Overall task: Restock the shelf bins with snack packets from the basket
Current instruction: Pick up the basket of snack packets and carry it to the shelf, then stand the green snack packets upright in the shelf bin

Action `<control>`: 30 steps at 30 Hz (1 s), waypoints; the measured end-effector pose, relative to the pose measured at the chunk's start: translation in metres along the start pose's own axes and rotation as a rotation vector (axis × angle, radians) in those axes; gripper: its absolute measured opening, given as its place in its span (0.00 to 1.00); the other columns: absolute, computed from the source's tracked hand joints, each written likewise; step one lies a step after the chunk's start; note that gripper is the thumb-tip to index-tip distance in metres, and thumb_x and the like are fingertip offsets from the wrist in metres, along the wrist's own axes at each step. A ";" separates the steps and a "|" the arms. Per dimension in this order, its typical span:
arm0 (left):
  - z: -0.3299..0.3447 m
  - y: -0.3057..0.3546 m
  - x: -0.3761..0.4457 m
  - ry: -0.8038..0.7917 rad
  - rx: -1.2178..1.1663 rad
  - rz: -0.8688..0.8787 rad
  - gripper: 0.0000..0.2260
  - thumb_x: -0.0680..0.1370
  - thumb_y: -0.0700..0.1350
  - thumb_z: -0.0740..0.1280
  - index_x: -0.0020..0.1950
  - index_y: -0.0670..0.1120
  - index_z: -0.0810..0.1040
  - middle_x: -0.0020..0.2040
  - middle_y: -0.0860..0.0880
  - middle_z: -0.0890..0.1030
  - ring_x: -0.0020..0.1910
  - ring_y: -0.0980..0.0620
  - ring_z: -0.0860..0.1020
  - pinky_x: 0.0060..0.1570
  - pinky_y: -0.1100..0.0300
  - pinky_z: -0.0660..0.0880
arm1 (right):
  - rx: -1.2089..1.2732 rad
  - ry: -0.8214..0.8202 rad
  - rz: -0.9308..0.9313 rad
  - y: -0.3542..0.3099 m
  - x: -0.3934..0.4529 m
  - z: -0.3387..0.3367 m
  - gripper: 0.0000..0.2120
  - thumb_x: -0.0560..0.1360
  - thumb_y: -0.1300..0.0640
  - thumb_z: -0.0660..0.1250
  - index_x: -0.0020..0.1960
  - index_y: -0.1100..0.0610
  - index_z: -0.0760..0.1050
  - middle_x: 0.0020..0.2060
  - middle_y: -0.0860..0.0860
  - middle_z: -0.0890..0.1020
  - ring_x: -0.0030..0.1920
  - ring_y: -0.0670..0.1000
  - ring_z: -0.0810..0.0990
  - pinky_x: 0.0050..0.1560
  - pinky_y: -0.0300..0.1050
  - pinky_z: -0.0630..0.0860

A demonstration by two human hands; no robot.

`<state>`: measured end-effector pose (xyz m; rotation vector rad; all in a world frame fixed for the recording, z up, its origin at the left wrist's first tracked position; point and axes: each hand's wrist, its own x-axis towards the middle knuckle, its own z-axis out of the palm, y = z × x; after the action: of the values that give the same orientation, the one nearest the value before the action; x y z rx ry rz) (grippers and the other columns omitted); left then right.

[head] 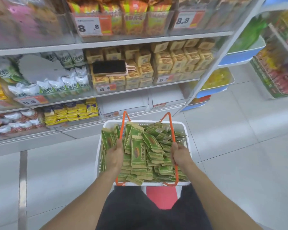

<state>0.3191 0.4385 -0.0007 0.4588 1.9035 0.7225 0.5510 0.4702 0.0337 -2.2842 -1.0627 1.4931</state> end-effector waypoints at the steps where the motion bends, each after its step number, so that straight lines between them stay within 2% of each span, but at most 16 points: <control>1: 0.005 0.006 -0.002 0.001 -0.009 0.003 0.26 0.83 0.59 0.56 0.30 0.46 0.63 0.25 0.50 0.64 0.27 0.50 0.65 0.38 0.57 0.67 | 0.006 -0.016 0.000 -0.004 0.006 -0.005 0.20 0.85 0.48 0.51 0.49 0.61 0.74 0.22 0.50 0.72 0.20 0.47 0.68 0.26 0.43 0.69; 2: 0.010 0.012 -0.003 0.000 -0.021 -0.001 0.25 0.83 0.58 0.55 0.31 0.44 0.66 0.27 0.47 0.67 0.28 0.49 0.68 0.40 0.54 0.70 | 0.013 -0.037 -0.001 -0.008 0.013 -0.009 0.20 0.85 0.48 0.51 0.50 0.61 0.74 0.23 0.50 0.72 0.20 0.48 0.68 0.25 0.43 0.70; 4: 0.019 0.018 -0.002 0.006 -0.044 -0.019 0.25 0.84 0.56 0.56 0.35 0.40 0.72 0.32 0.43 0.75 0.34 0.48 0.76 0.54 0.46 0.75 | 0.017 -0.077 -0.007 -0.011 0.026 -0.013 0.19 0.86 0.49 0.51 0.51 0.61 0.74 0.24 0.51 0.73 0.22 0.49 0.69 0.26 0.43 0.71; 5: 0.025 0.021 0.000 0.015 -0.056 -0.029 0.24 0.84 0.56 0.56 0.35 0.41 0.71 0.31 0.44 0.74 0.33 0.51 0.75 0.59 0.45 0.73 | 0.005 -0.091 -0.010 -0.012 0.033 -0.014 0.19 0.86 0.50 0.51 0.50 0.61 0.74 0.24 0.52 0.74 0.23 0.50 0.70 0.28 0.44 0.71; 6: 0.032 0.021 0.004 0.030 -0.067 -0.038 0.23 0.84 0.56 0.56 0.35 0.43 0.68 0.30 0.48 0.71 0.31 0.53 0.71 0.60 0.47 0.72 | -0.008 -0.105 -0.014 -0.012 0.041 -0.016 0.19 0.86 0.50 0.51 0.50 0.61 0.74 0.25 0.52 0.74 0.23 0.51 0.70 0.29 0.45 0.72; 8: 0.047 0.016 0.016 0.075 -0.113 -0.072 0.23 0.83 0.57 0.56 0.34 0.45 0.66 0.30 0.49 0.66 0.30 0.52 0.67 0.50 0.54 0.70 | -0.017 -0.144 -0.010 -0.009 0.063 -0.019 0.19 0.86 0.50 0.51 0.49 0.61 0.74 0.24 0.52 0.74 0.23 0.51 0.70 0.30 0.46 0.72; 11: 0.068 0.000 0.032 0.183 -0.168 -0.153 0.22 0.81 0.61 0.58 0.35 0.47 0.68 0.32 0.47 0.68 0.32 0.51 0.68 0.39 0.57 0.68 | -0.005 -0.230 0.004 0.002 0.101 -0.027 0.19 0.86 0.49 0.51 0.51 0.61 0.73 0.27 0.52 0.75 0.26 0.51 0.73 0.34 0.49 0.75; 14: 0.100 -0.020 0.049 0.302 -0.228 -0.231 0.22 0.81 0.61 0.60 0.39 0.44 0.72 0.35 0.44 0.71 0.36 0.49 0.70 0.41 0.53 0.69 | 0.016 -0.302 0.018 0.020 0.153 -0.030 0.18 0.85 0.48 0.53 0.49 0.59 0.73 0.28 0.53 0.76 0.27 0.52 0.76 0.35 0.50 0.77; 16: 0.126 -0.037 0.065 0.393 -0.275 -0.251 0.21 0.80 0.60 0.61 0.37 0.45 0.71 0.33 0.45 0.69 0.32 0.50 0.67 0.39 0.53 0.67 | 0.079 -0.355 0.037 0.035 0.196 -0.030 0.18 0.85 0.48 0.53 0.46 0.59 0.71 0.26 0.52 0.76 0.25 0.52 0.74 0.31 0.49 0.74; 18: 0.155 -0.054 0.083 0.434 -0.271 -0.256 0.22 0.77 0.65 0.61 0.37 0.46 0.71 0.33 0.47 0.68 0.31 0.51 0.64 0.36 0.54 0.63 | 0.088 -0.395 0.031 0.055 0.237 -0.031 0.19 0.85 0.47 0.53 0.45 0.60 0.71 0.26 0.52 0.76 0.25 0.52 0.75 0.30 0.47 0.74; 21: 0.189 -0.087 0.108 0.493 -0.250 -0.246 0.27 0.77 0.64 0.60 0.41 0.40 0.77 0.36 0.47 0.75 0.36 0.48 0.70 0.40 0.49 0.70 | 0.032 -0.430 0.015 0.084 0.292 -0.030 0.19 0.84 0.46 0.54 0.45 0.59 0.73 0.30 0.53 0.79 0.31 0.54 0.80 0.34 0.48 0.77; 22: 0.198 -0.099 0.117 0.509 -0.235 -0.247 0.27 0.78 0.63 0.60 0.39 0.39 0.76 0.33 0.48 0.73 0.36 0.47 0.69 0.39 0.47 0.71 | 0.032 -0.437 0.022 0.094 0.309 -0.028 0.19 0.84 0.47 0.54 0.45 0.59 0.73 0.31 0.54 0.80 0.31 0.54 0.80 0.34 0.48 0.76; 24: 0.213 -0.114 0.136 0.515 -0.176 -0.254 0.25 0.74 0.67 0.58 0.31 0.46 0.70 0.29 0.48 0.68 0.32 0.47 0.67 0.36 0.49 0.68 | 0.063 -0.452 0.045 0.112 0.340 -0.021 0.18 0.84 0.47 0.55 0.45 0.59 0.72 0.33 0.55 0.79 0.29 0.52 0.78 0.30 0.45 0.73; 25: 0.220 -0.122 0.148 0.506 -0.149 -0.253 0.25 0.73 0.69 0.56 0.30 0.48 0.67 0.28 0.48 0.67 0.31 0.48 0.66 0.35 0.49 0.68 | 0.070 -0.448 0.047 0.122 0.353 -0.016 0.17 0.84 0.48 0.56 0.45 0.59 0.71 0.33 0.56 0.79 0.27 0.50 0.77 0.28 0.44 0.72; 27: 0.231 -0.132 0.171 0.490 -0.109 -0.265 0.27 0.74 0.70 0.55 0.31 0.48 0.70 0.28 0.47 0.68 0.30 0.47 0.68 0.34 0.49 0.72 | 0.044 -0.402 0.038 0.140 0.379 -0.009 0.15 0.84 0.48 0.58 0.47 0.59 0.72 0.36 0.57 0.81 0.28 0.51 0.78 0.28 0.43 0.72; 30: 0.239 -0.154 0.211 0.470 -0.093 -0.236 0.29 0.81 0.62 0.56 0.40 0.37 0.77 0.32 0.43 0.71 0.31 0.48 0.68 0.33 0.54 0.71 | -0.034 -0.282 0.016 0.160 0.414 0.000 0.15 0.84 0.48 0.58 0.49 0.58 0.75 0.36 0.54 0.82 0.31 0.54 0.80 0.29 0.44 0.75</control>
<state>0.4473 0.5166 -0.3216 -0.0035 2.2977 0.8056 0.7164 0.6322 -0.3449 -2.1519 -1.1491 1.8590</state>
